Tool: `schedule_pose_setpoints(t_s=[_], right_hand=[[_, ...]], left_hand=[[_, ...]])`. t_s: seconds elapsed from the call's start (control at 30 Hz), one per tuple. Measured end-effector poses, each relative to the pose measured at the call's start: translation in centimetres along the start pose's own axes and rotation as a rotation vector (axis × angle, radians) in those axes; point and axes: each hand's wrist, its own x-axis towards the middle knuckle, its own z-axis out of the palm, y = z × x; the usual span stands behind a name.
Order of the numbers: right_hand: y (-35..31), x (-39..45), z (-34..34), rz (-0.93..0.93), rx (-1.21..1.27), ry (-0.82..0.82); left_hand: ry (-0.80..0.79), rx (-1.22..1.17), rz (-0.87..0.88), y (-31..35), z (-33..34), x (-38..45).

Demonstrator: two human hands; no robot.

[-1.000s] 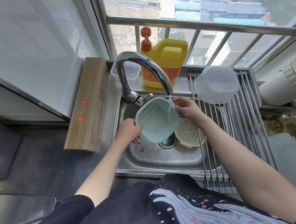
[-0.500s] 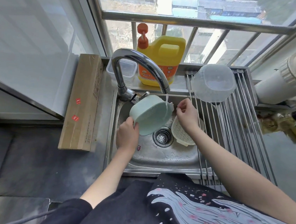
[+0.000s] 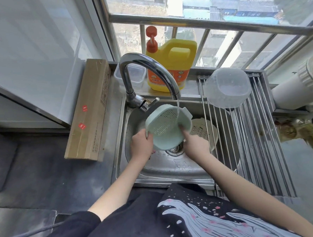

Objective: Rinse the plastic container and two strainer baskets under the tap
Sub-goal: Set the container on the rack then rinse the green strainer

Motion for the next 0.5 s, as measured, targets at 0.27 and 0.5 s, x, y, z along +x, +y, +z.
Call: schedule_pose_setpoints(t_s=[0.27,0.5], right_hand=[[1.3,-1.2,-1.2,-0.158,0.599,0.072],[0.8,-0.6,-3.6,-0.049,0.951,0.344]], left_hand=[[-0.266,-0.51,-0.52,0.0,1.2,1.9],[-0.452,-0.593,-0.593,0.3,1.3,3.4]])
